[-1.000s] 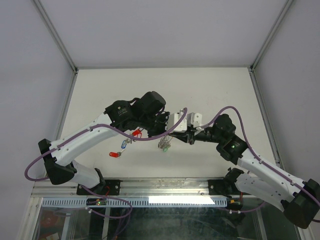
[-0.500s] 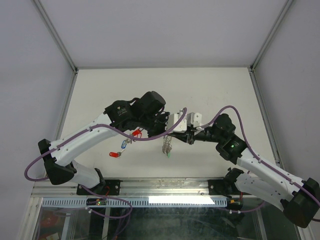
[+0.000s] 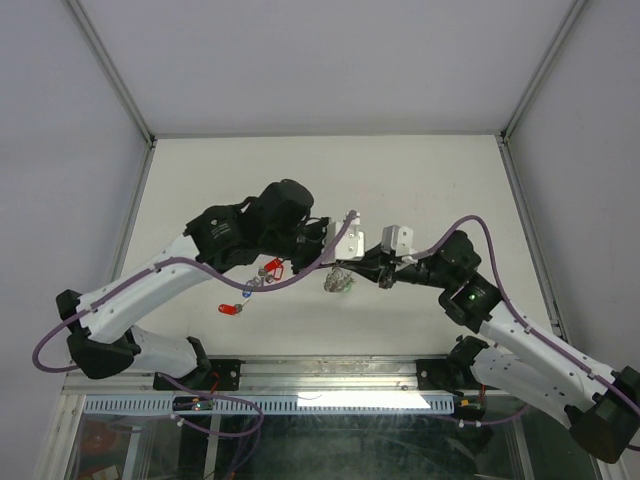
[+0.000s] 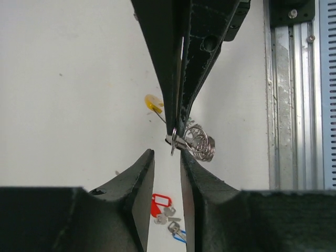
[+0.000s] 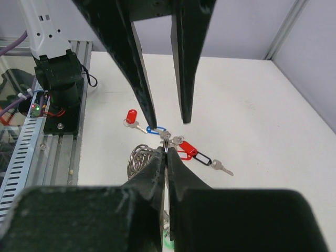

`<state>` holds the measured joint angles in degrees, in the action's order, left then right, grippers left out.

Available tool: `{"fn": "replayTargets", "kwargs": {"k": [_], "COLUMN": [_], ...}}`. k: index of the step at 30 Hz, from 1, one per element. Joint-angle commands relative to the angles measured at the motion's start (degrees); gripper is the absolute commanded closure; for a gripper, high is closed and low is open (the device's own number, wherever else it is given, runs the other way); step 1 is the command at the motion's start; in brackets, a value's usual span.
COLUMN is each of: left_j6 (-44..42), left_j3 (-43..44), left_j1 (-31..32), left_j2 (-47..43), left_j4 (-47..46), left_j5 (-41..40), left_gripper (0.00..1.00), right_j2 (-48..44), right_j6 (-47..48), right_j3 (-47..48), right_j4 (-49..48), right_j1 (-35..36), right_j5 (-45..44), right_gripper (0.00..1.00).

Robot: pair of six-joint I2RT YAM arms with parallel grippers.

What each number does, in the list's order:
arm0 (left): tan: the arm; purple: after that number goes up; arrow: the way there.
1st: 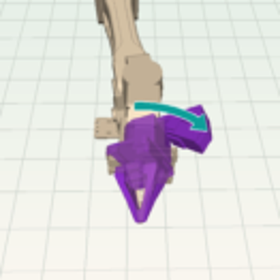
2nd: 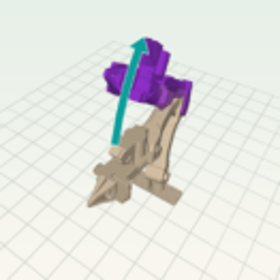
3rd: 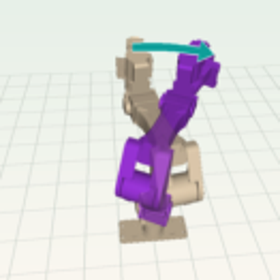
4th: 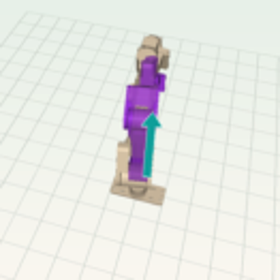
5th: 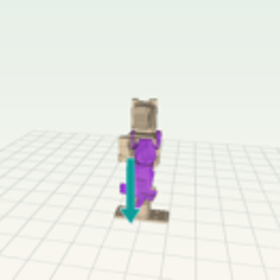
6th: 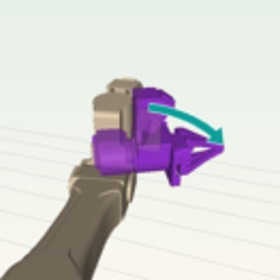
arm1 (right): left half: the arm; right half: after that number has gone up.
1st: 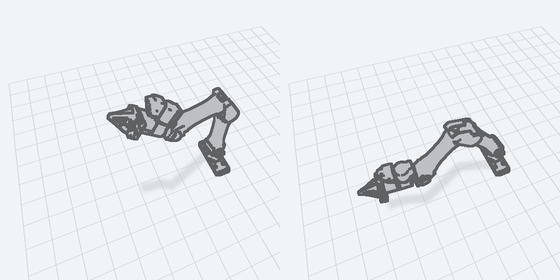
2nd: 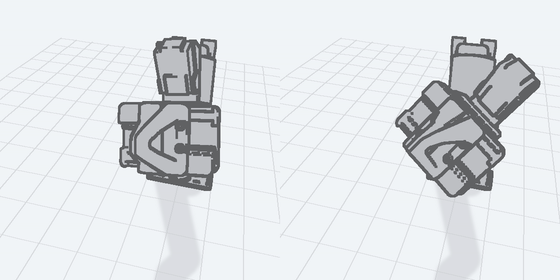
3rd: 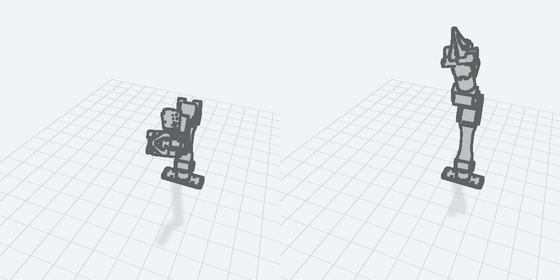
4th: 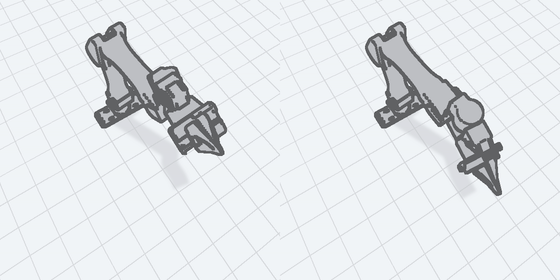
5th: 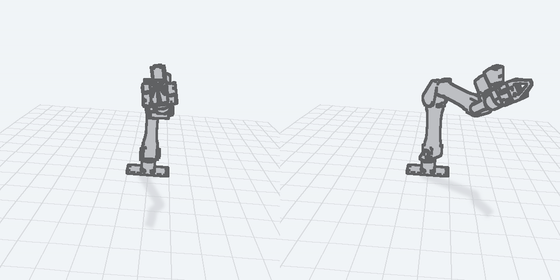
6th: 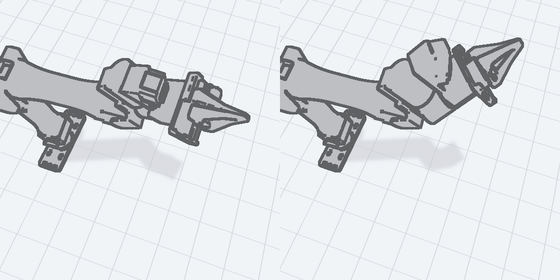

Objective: Put the keys on the keyring

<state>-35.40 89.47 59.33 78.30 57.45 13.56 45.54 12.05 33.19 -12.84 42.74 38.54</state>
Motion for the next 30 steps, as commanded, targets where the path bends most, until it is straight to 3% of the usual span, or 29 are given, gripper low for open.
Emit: {"fn": "replayTargets", "kwargs": {"k": [1,8,24,30], "left_j6": [1.07,3.23,8.14,8.87], "left_j3": [-1.97,-7.07,-12.8,-12.96], "left_j1": [0.7,0.7,0.7,0.7], "left_j2": [-8.46,-15.36,-20.89,-21.18], "left_j4": [-9.44,-18.15,-32.38,-33.76], "left_j5": [0.56,-2.37,-3.23,2.97], "left_gripper": [0.73,0.67,0.62,0.61], "right_j2": [-3.98,-6.25,-6.1,-4.98], "right_j6": [-1.33,-7.74,-23.5,-25.15], "right_j3": [1.46,-0.92,-7.58,-7.37], "right_j4": [-4.92,-16.44,-48.55,-51.84], "right_j1": [0.24,0.24,0.24,0.24], "right_j5": [-2.77,-5.15,-10.47,-9.99], "right_gripper": [1.0,1.0,1.0,1.0]}}
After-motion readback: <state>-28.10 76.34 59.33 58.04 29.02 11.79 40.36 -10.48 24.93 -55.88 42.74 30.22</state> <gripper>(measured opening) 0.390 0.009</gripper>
